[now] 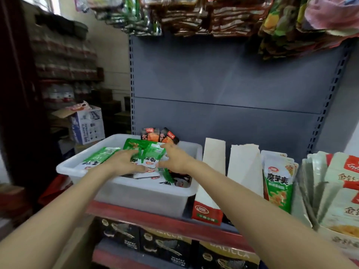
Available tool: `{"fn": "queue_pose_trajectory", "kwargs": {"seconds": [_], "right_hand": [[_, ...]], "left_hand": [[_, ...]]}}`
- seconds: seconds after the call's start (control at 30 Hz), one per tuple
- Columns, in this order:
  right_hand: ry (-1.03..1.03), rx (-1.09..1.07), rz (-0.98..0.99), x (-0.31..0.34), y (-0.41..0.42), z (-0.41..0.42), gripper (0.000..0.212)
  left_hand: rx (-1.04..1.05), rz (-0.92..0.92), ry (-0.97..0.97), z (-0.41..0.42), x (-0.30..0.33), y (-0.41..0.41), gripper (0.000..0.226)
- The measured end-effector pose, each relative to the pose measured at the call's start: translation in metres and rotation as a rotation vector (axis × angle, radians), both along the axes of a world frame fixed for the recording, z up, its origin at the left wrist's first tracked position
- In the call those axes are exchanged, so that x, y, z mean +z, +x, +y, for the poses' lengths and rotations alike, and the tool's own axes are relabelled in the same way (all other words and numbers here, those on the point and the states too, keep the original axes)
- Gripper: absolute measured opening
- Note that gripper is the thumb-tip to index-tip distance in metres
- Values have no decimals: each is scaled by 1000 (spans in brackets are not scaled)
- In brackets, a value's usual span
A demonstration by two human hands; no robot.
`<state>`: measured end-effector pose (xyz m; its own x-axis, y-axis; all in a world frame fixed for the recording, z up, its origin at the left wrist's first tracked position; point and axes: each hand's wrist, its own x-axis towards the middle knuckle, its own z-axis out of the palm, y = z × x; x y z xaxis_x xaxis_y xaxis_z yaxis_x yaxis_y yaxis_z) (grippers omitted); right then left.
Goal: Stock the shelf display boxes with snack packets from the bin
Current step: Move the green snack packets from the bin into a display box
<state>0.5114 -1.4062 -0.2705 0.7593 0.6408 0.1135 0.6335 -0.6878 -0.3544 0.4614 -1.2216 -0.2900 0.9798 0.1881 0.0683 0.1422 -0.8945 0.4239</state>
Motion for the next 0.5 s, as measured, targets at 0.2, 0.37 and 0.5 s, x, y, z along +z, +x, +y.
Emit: {"fn": "queue_pose_trajectory", "kwargs": {"seconds": [0.2,0.37,0.5], "right_hand": [[-156,82,104,-5,13,29,74],[-167,172,-98,-9,17,26,28],[-95,142,-172,-8,16,6,36]], "left_hand": [[13,-9,-55,5,-8,4,90],[12,-38,-150,8,-9,2,90],[-6,-98,-191,7,-10,0,78]]}}
